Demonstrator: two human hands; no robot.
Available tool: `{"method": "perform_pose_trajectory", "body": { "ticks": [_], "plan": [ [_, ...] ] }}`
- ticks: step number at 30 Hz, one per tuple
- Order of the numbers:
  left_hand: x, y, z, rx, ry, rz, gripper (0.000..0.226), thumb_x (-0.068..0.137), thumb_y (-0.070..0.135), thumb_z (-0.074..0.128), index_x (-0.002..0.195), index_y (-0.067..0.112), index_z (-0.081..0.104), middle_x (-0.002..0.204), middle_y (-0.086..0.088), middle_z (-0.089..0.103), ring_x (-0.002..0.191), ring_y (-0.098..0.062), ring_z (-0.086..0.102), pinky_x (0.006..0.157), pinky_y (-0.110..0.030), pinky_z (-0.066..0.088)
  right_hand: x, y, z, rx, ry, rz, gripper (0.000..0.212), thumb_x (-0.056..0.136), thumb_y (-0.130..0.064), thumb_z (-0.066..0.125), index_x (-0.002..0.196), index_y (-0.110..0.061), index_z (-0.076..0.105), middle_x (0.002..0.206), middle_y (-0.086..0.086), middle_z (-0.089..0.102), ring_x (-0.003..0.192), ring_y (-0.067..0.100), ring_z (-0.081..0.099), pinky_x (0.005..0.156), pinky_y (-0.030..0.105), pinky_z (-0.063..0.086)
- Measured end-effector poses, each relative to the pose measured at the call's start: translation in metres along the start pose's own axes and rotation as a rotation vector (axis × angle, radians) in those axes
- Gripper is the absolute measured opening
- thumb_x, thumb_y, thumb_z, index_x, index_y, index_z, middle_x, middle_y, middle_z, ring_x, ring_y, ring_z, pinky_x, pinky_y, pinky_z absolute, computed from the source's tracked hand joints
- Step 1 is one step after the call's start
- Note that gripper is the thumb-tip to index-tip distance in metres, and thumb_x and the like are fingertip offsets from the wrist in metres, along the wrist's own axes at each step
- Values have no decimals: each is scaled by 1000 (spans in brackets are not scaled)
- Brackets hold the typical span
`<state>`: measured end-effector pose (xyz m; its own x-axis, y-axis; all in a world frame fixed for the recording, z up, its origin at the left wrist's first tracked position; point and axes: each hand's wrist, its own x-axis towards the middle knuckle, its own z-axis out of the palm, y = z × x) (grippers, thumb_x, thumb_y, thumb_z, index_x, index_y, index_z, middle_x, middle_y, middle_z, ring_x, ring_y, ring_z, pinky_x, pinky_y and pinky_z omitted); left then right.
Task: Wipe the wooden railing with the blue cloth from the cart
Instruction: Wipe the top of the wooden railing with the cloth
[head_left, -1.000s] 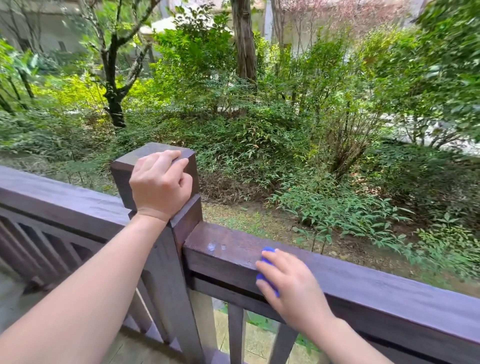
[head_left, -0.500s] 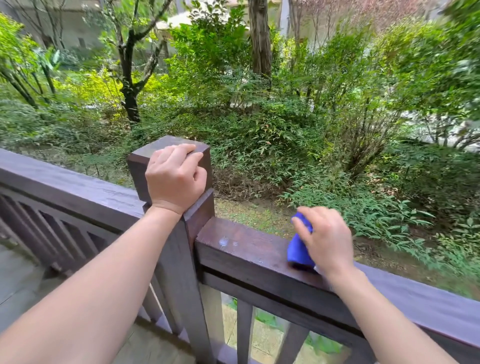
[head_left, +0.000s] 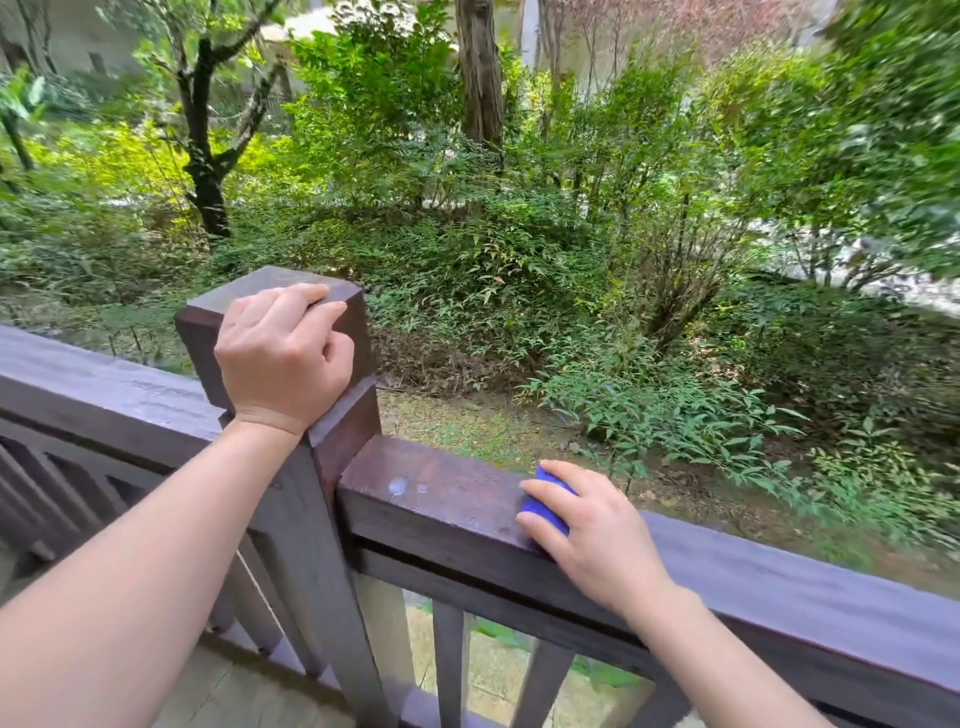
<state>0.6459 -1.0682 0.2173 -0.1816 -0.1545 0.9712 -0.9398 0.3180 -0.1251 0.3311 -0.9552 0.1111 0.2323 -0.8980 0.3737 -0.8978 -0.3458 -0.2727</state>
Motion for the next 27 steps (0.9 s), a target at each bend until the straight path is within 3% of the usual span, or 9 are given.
{"method": "perform_pose_trajectory", "body": {
  "ticks": [4, 8, 13, 17, 19, 22, 27],
  "plan": [
    [-1, 2, -1, 21, 2, -2, 27, 77, 8, 53, 88, 19, 75, 99, -3, 76, 87, -31, 68, 75, -40, 51, 2, -30, 22, -43, -59, -236, 40, 91, -56, 48, 121, -32, 60, 135, -1, 58, 118, 29, 56, 102, 38, 46],
    [2, 4, -4, 12, -34, -13, 26, 74, 7, 57, 87, 19, 75, 98, -3, 76, 85, -31, 68, 74, -39, 51, 38, -23, 16, 1, -43, 12, 40, 93, -48, 51, 127, -28, 59, 139, 0, 54, 123, 26, 50, 105, 35, 40],
    [1, 5, -5, 22, -24, -14, 25, 75, 7, 57, 87, 19, 76, 97, -2, 76, 86, -30, 67, 75, -38, 51, 22, -44, 31, -48, -78, -348, 36, 92, -46, 50, 120, -24, 60, 129, 3, 61, 116, 29, 57, 105, 35, 42],
    [2, 4, -5, 13, -33, -23, 25, 75, 7, 57, 86, 19, 75, 97, -2, 76, 86, -30, 67, 76, -38, 51, 56, -40, 25, -33, -31, -48, 36, 93, -40, 54, 120, -19, 62, 131, 5, 59, 119, 31, 52, 105, 37, 39],
    [1, 5, -4, 10, -31, -22, 25, 75, 7, 56, 86, 19, 75, 97, -2, 76, 87, -30, 68, 75, -38, 52, 43, -59, 36, -47, -38, -158, 32, 93, -42, 51, 114, -20, 62, 127, 5, 61, 115, 32, 54, 103, 39, 41],
    [2, 4, -5, 1, -43, -24, 26, 74, 7, 56, 87, 19, 76, 97, -2, 76, 86, -30, 68, 75, -38, 53, 28, -58, 45, -37, -114, -367, 37, 96, -44, 46, 124, -23, 57, 134, 4, 57, 123, 30, 52, 107, 39, 39],
    [3, 7, -7, -1, -57, -30, 25, 74, 7, 57, 86, 17, 76, 96, -3, 76, 86, -30, 69, 75, -39, 54, 73, -67, 44, -48, -51, -110, 38, 97, -40, 43, 123, -17, 59, 133, 5, 57, 122, 30, 49, 106, 38, 36]
  ]
}}
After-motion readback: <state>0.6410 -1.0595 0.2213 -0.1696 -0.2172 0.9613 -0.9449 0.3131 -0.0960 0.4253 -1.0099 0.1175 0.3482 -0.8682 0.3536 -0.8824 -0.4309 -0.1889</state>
